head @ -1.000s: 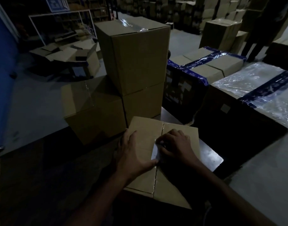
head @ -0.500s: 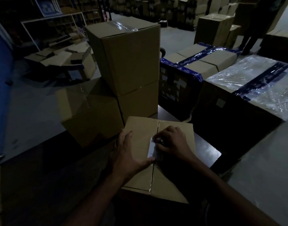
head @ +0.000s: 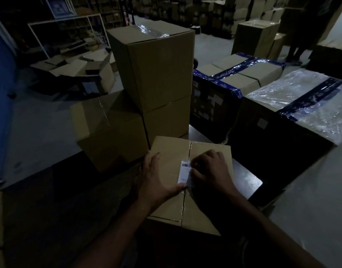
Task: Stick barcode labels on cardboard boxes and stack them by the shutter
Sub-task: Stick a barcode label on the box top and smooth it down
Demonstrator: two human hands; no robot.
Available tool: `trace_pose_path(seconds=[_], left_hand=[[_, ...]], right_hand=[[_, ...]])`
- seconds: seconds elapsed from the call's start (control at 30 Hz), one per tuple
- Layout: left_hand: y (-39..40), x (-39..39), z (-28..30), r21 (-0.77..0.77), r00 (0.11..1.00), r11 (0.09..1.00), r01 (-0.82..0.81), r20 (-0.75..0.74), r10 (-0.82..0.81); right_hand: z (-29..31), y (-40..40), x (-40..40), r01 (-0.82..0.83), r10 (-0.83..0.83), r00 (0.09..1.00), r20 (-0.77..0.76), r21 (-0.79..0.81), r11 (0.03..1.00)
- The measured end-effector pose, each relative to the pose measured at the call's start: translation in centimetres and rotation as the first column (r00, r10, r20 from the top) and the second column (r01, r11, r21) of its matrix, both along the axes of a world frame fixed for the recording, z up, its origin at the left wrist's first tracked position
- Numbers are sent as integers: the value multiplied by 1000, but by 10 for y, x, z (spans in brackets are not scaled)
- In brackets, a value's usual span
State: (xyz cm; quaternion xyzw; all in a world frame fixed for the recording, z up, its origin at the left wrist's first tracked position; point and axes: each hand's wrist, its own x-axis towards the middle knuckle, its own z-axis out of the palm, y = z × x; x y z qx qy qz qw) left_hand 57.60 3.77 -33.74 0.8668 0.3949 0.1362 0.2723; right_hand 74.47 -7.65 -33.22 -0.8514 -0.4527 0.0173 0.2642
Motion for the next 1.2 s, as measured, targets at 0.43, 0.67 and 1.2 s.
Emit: trace_pose_path(seconds=[0.43,0.67,1.2], left_hand=[[1,-1,-5,1,1000,1000,-4,-15,5],[1,0,-5,-4,1000,1000,-7,1,7],[1,-2,1,-47,999,998,-31,-13,30]], right_hand=[[1,-10,-6,28,-28,1000,-6,0,1000],[-1,-11,-6,30,-30,999,-12,4,1000],[4,-20,-7,50,-45,994,-98,49,998]])
